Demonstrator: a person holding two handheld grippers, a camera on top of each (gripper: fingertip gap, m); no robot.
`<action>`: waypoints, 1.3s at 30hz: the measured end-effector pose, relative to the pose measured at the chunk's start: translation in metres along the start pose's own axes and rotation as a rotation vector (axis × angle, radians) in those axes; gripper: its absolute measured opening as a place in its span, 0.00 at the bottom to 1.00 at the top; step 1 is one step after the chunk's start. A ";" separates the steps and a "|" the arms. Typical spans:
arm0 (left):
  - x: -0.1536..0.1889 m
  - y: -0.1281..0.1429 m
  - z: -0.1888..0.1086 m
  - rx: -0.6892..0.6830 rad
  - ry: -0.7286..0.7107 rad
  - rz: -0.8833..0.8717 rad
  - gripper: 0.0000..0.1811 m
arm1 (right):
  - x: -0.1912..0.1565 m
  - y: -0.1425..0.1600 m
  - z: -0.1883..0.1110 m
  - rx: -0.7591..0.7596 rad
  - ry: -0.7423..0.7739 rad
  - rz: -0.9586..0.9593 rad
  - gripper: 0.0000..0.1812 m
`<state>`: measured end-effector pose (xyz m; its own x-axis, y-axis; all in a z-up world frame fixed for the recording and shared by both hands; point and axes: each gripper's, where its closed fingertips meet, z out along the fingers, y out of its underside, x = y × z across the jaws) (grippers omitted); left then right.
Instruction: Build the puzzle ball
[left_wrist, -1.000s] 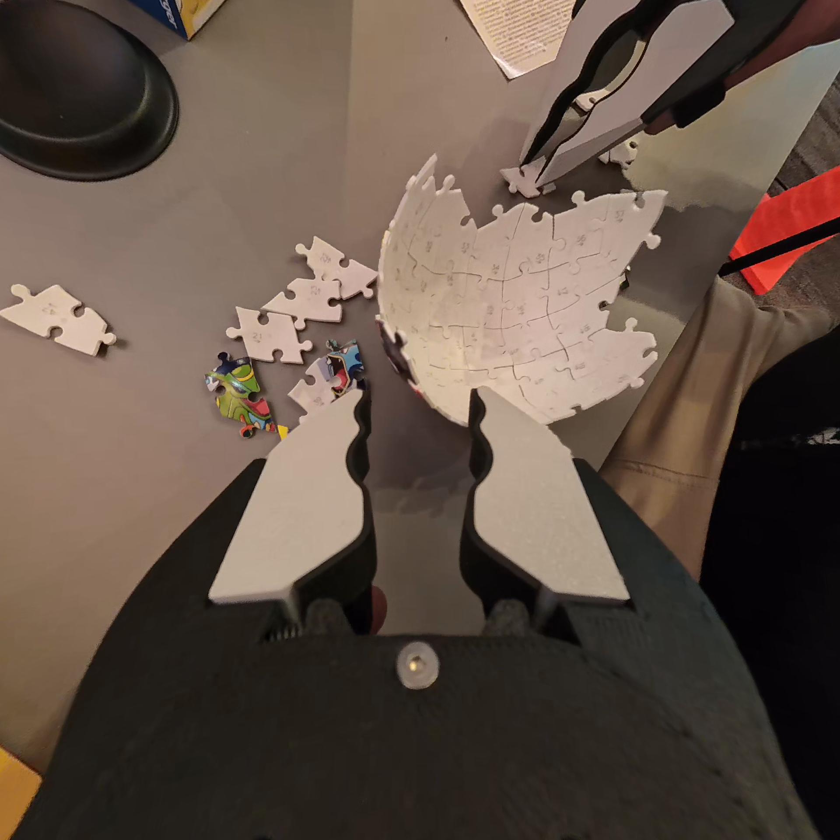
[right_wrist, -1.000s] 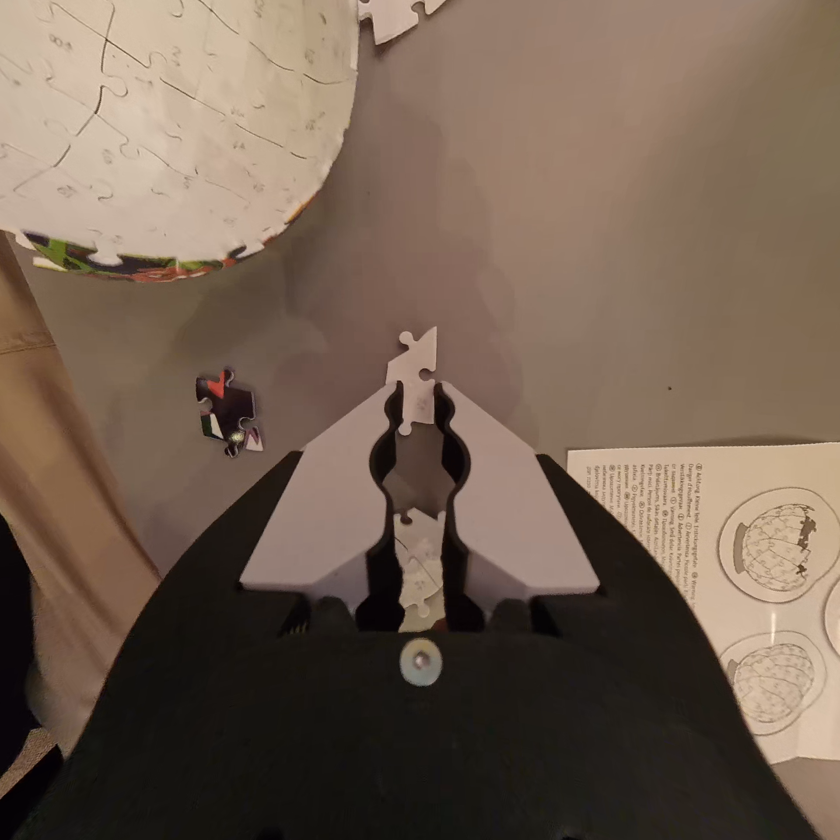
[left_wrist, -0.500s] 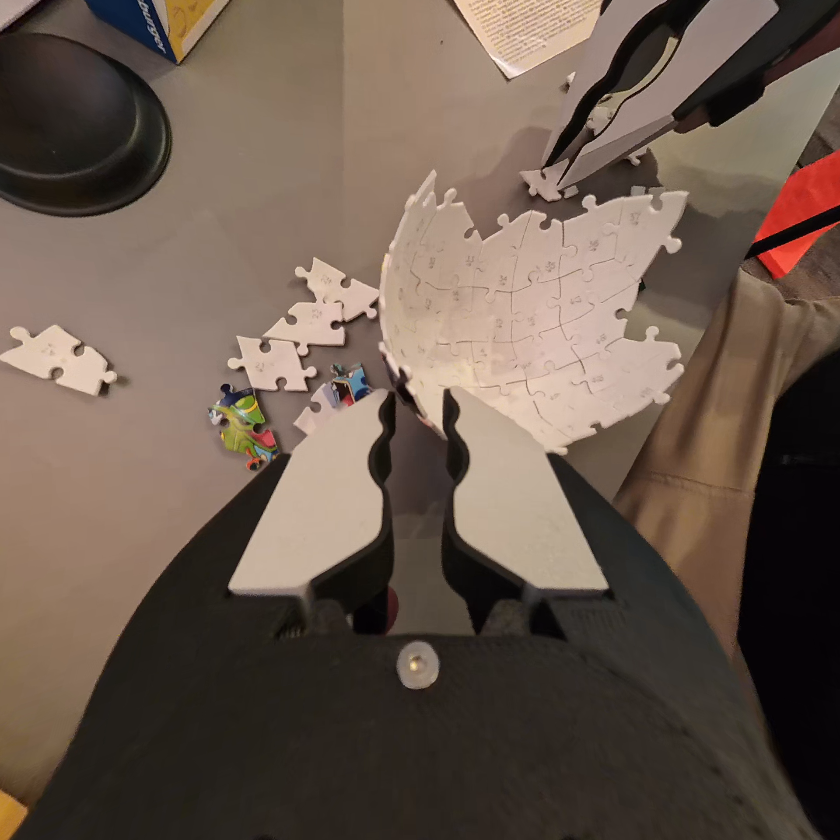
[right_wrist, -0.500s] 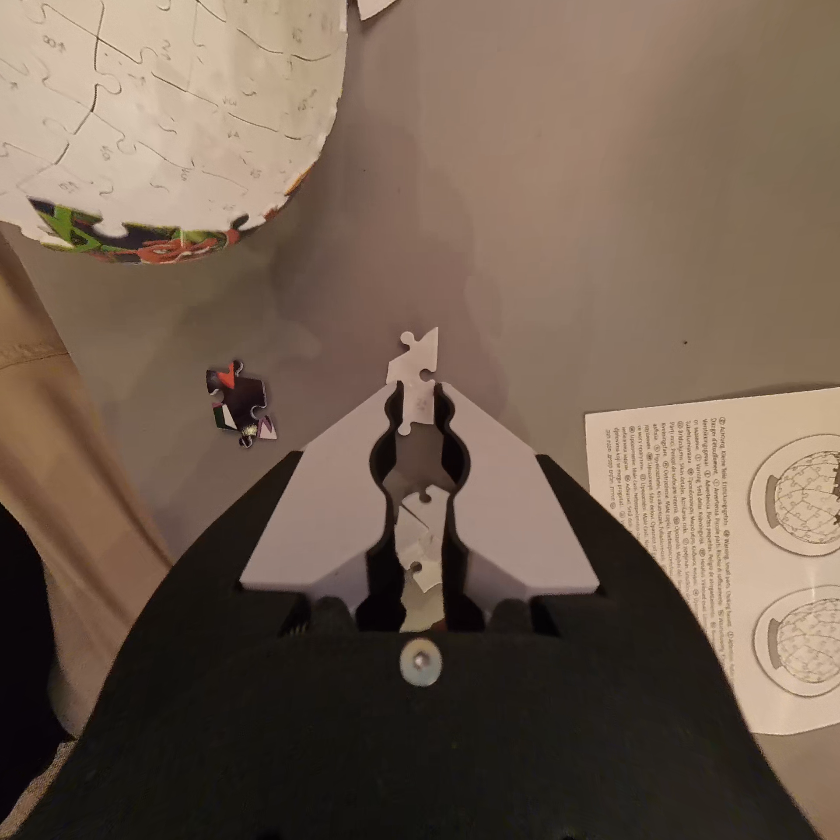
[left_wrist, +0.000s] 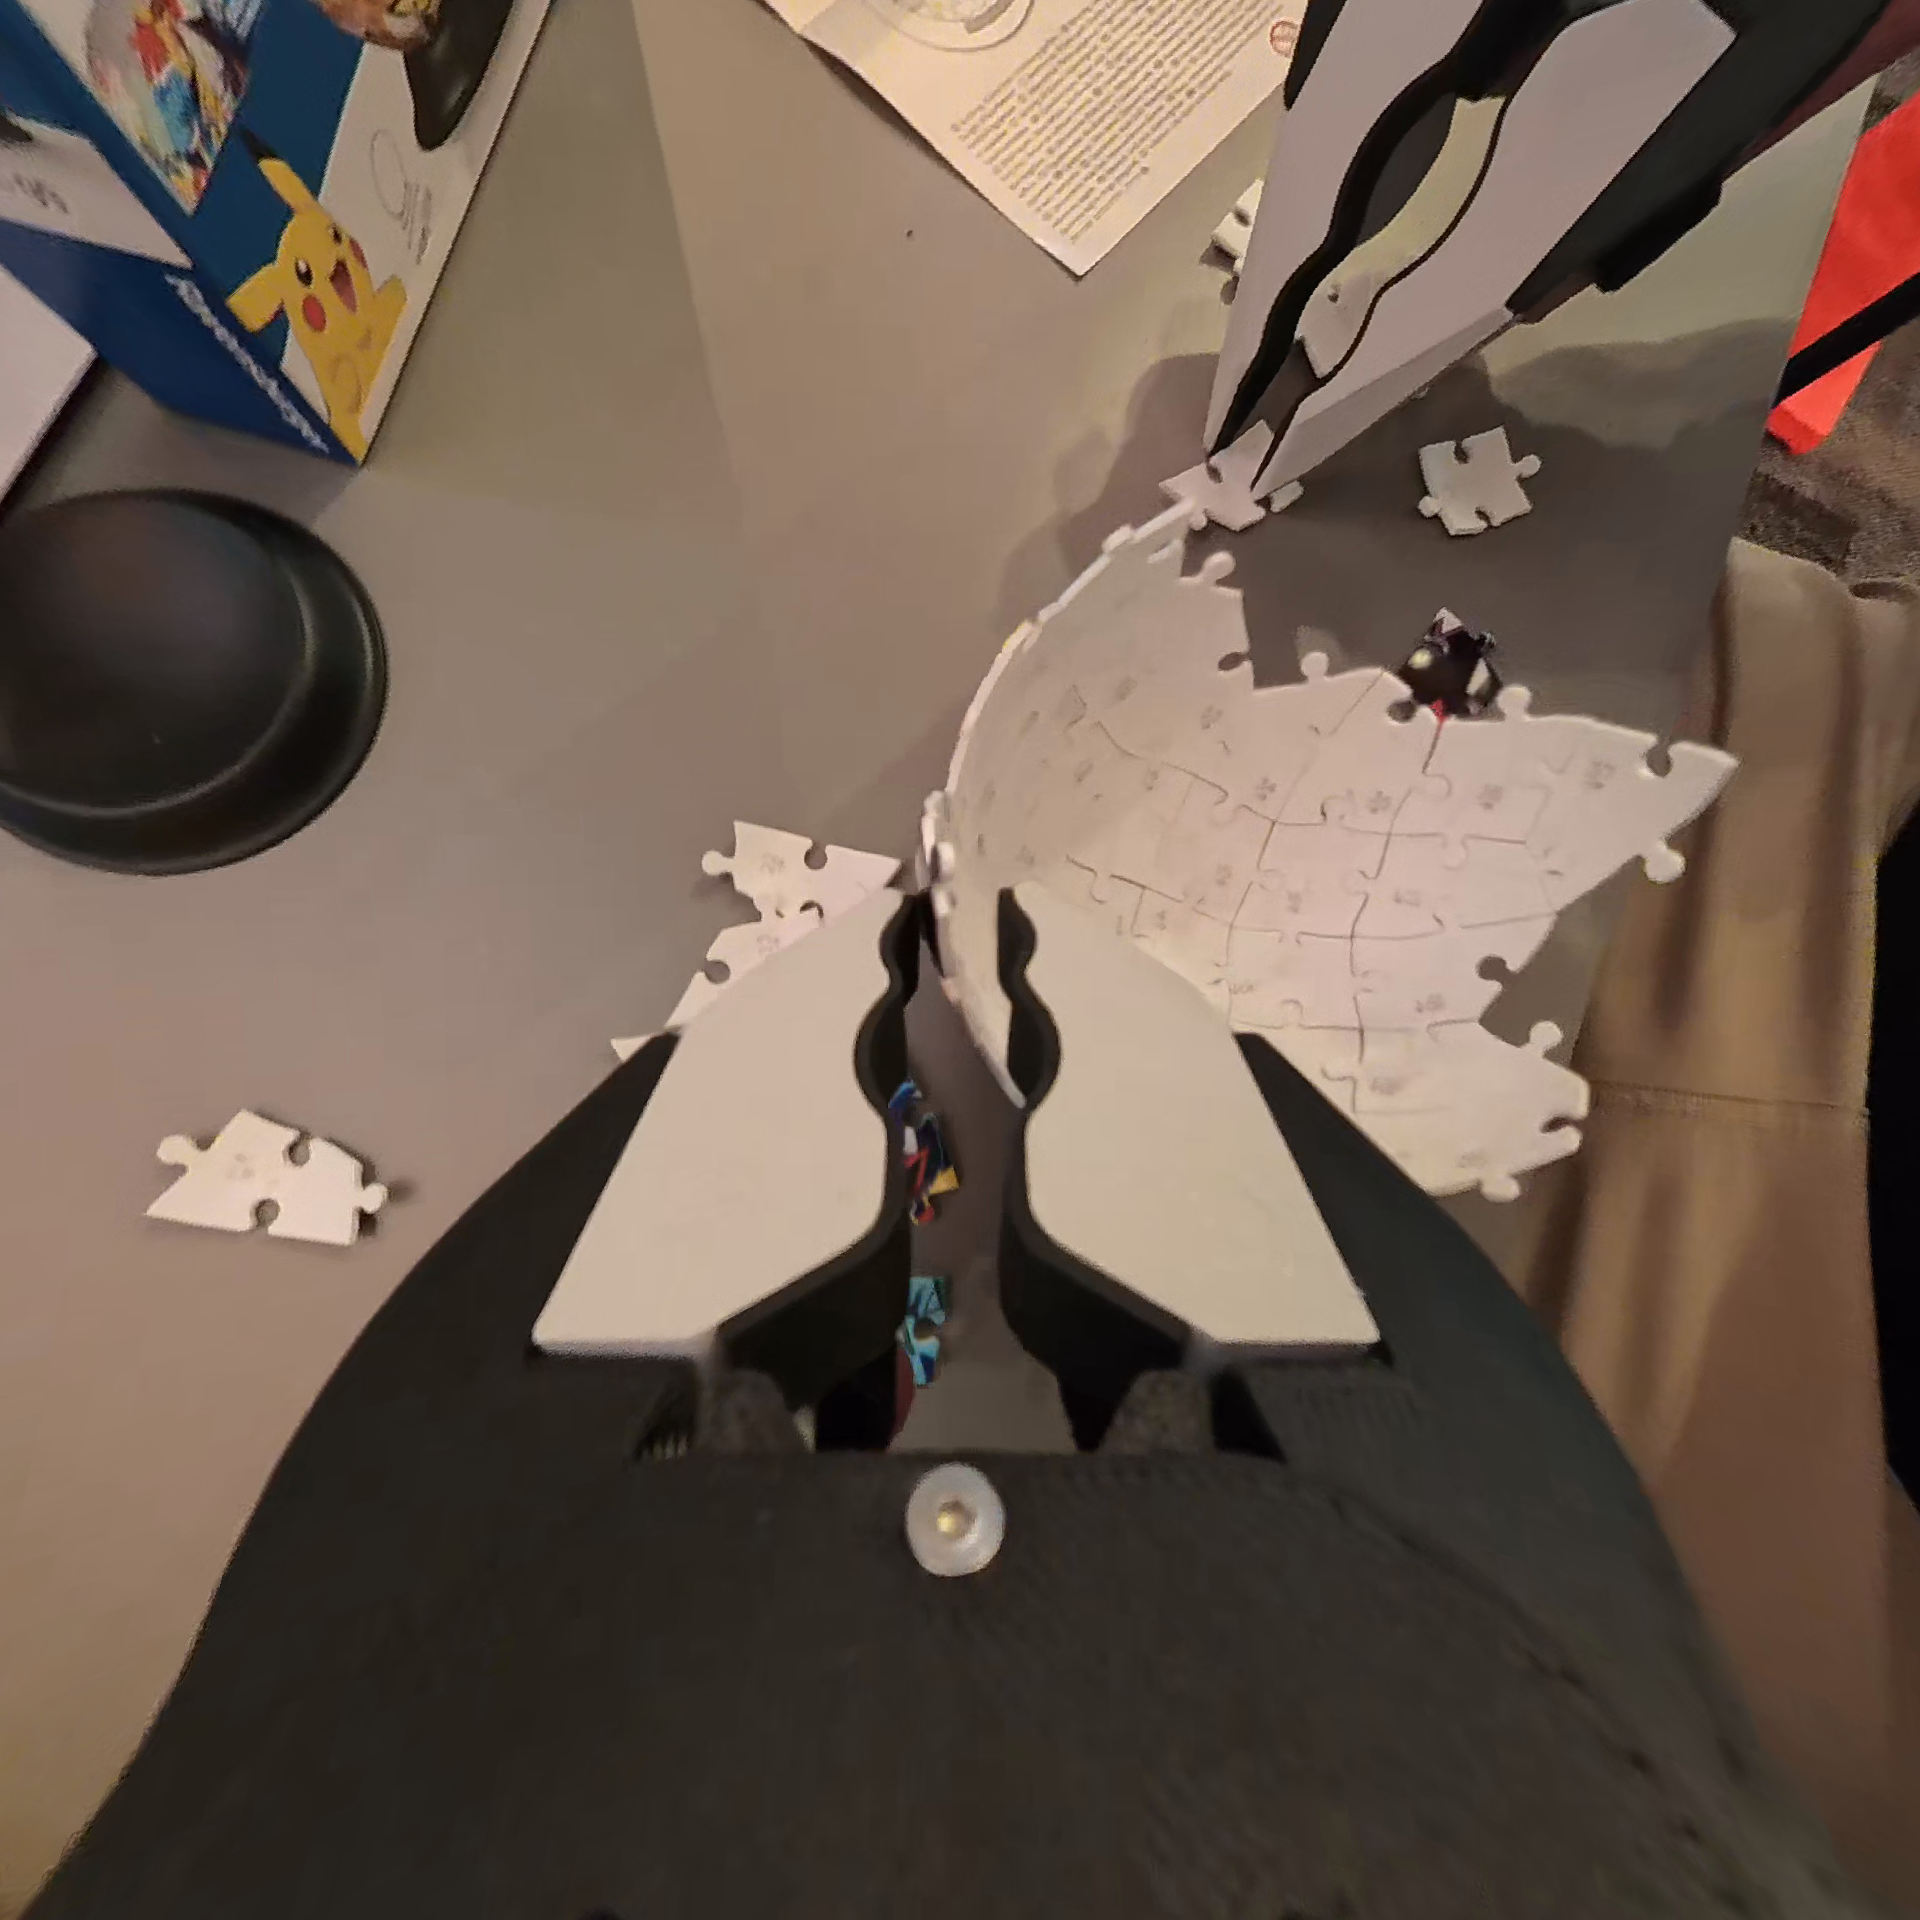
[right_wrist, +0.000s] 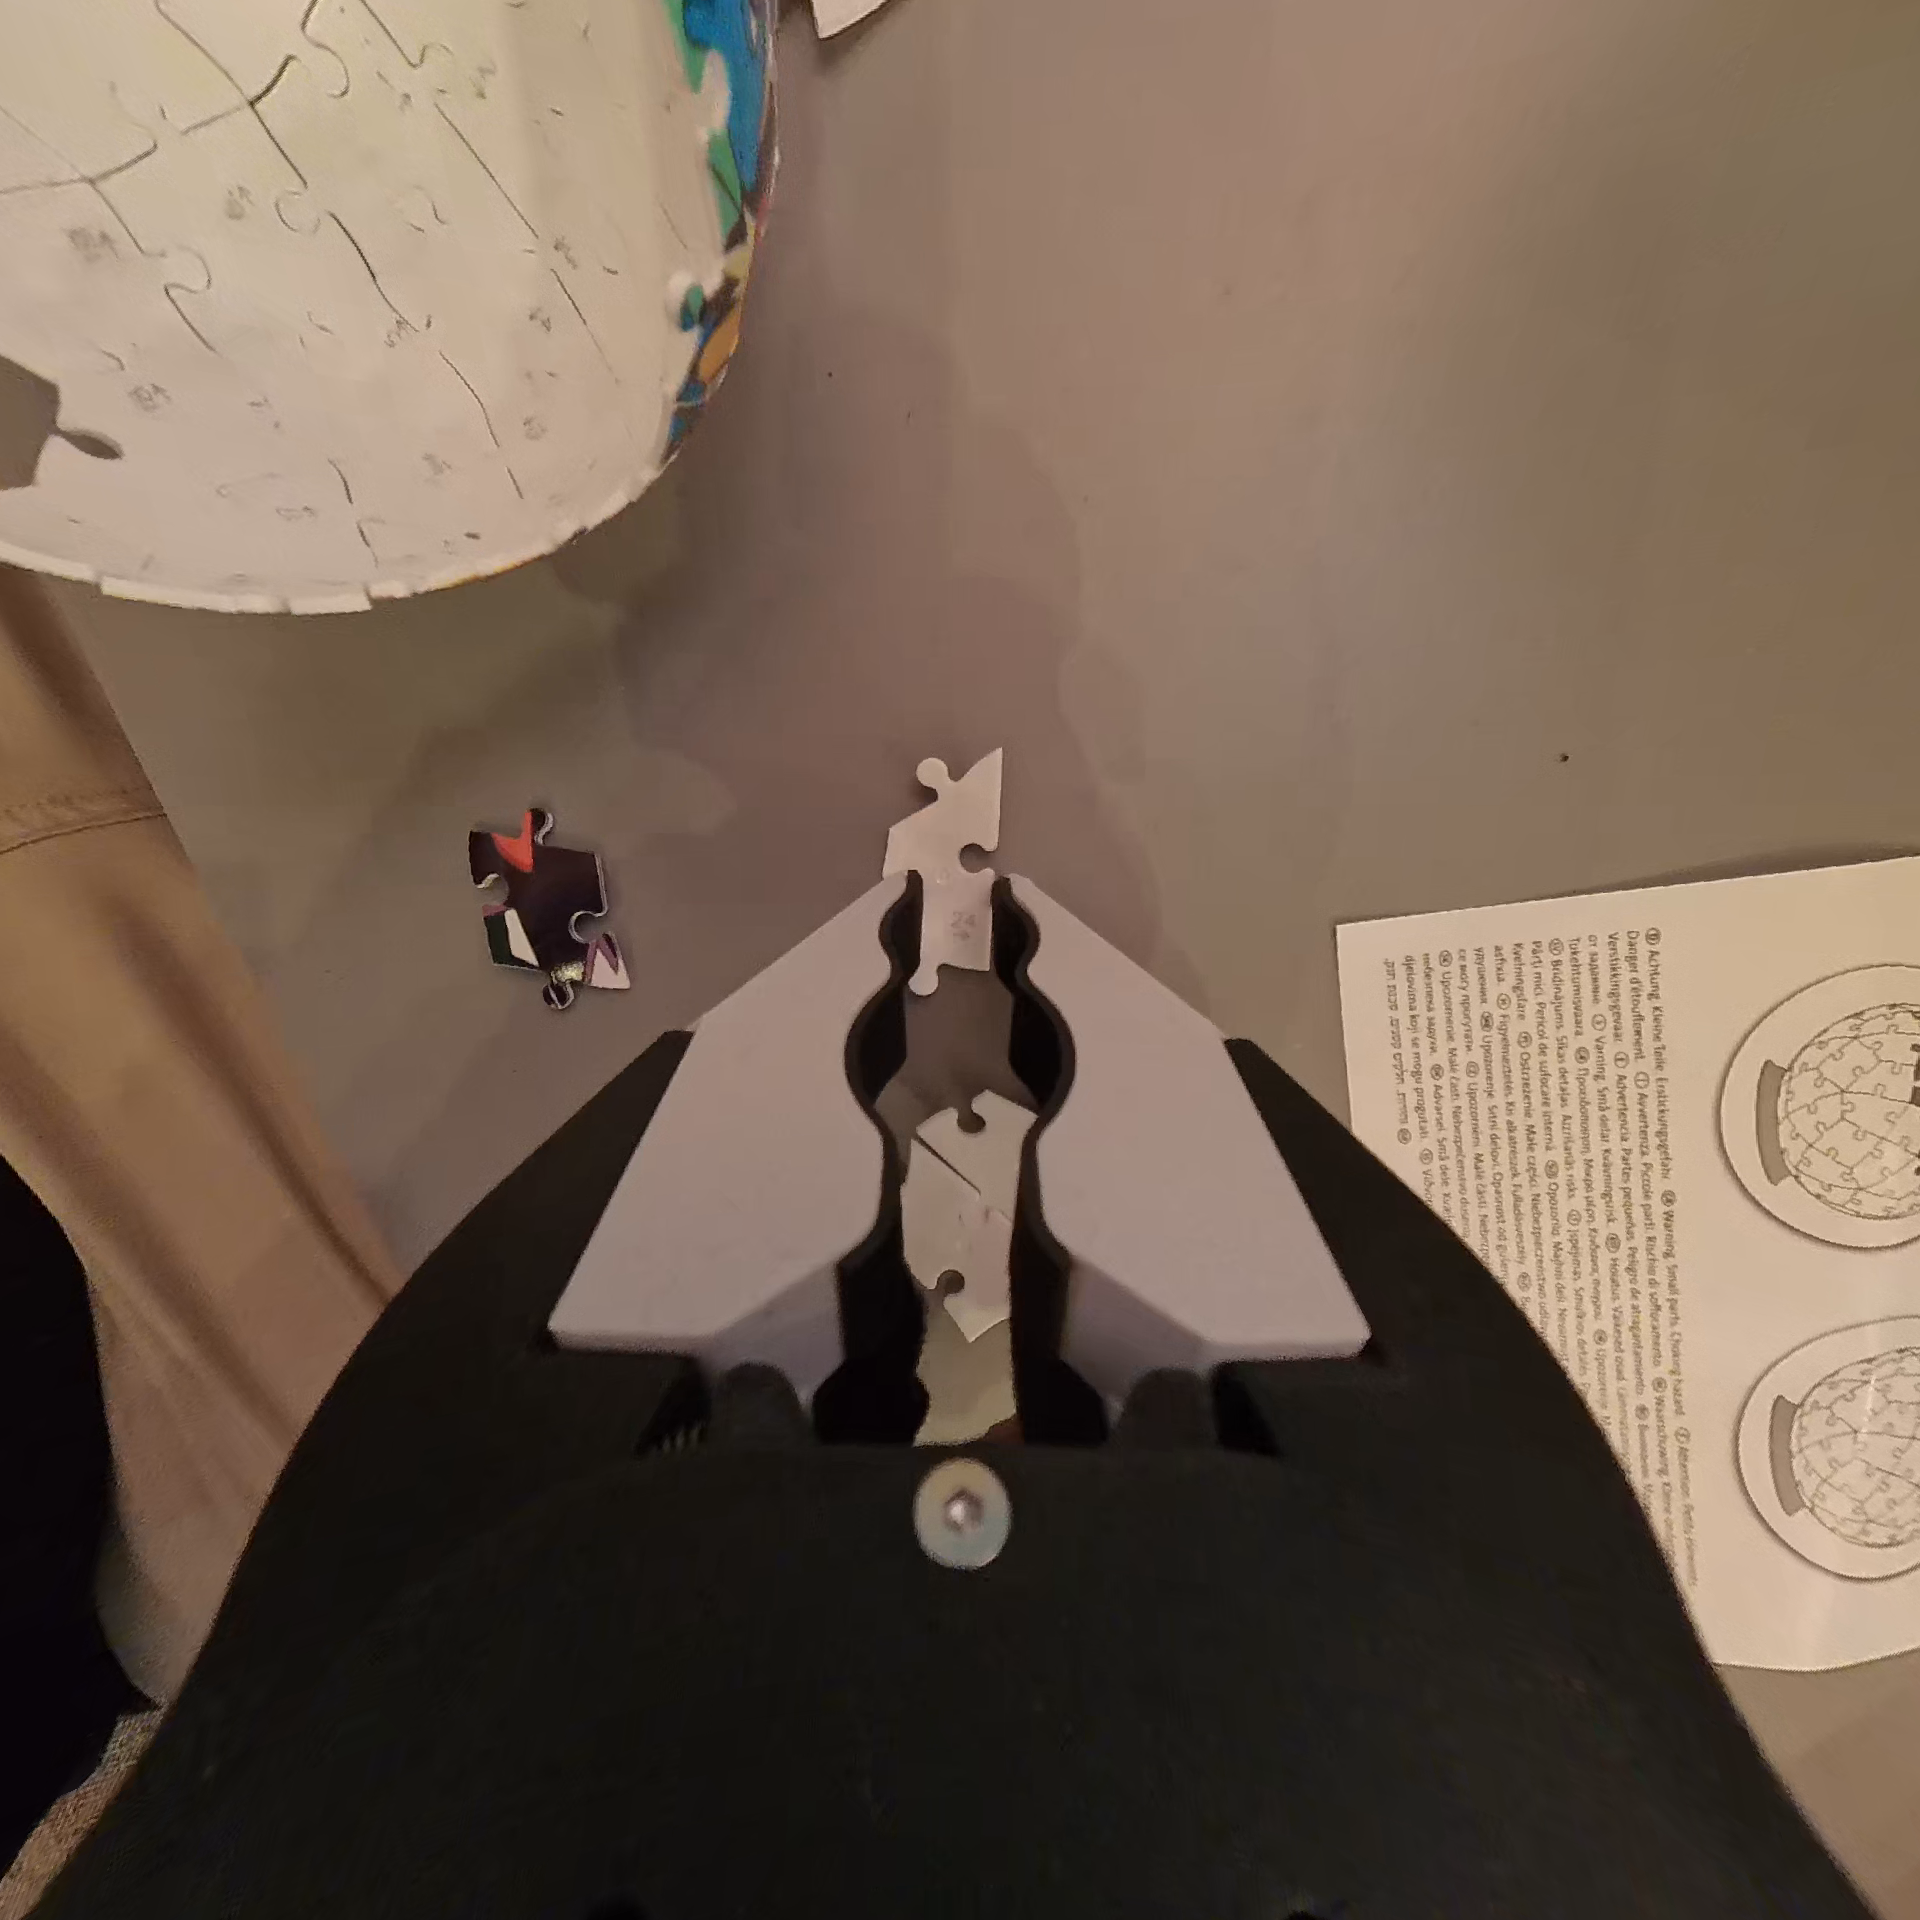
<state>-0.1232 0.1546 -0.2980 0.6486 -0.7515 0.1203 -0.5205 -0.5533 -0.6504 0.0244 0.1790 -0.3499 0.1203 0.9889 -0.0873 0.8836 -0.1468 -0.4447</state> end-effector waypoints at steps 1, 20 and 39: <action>0.000 -0.002 0.001 0.011 0.004 0.002 0.09 | 0.000 0.000 0.000 0.002 0.000 0.001 0.07; -0.028 0.048 -0.063 -0.069 -0.089 -0.072 0.20 | 0.007 -0.004 -0.001 0.040 0.026 0.010 0.05; -0.067 0.075 -0.007 -0.261 -0.289 -0.051 0.19 | 0.014 -0.038 -0.012 0.210 0.126 0.004 0.09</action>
<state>-0.2098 0.1606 -0.3498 0.7876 -0.6092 -0.0927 -0.5831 -0.6882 -0.4317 -0.0019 0.1989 -0.3235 0.1910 0.9815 0.0166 0.7708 -0.1395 -0.6216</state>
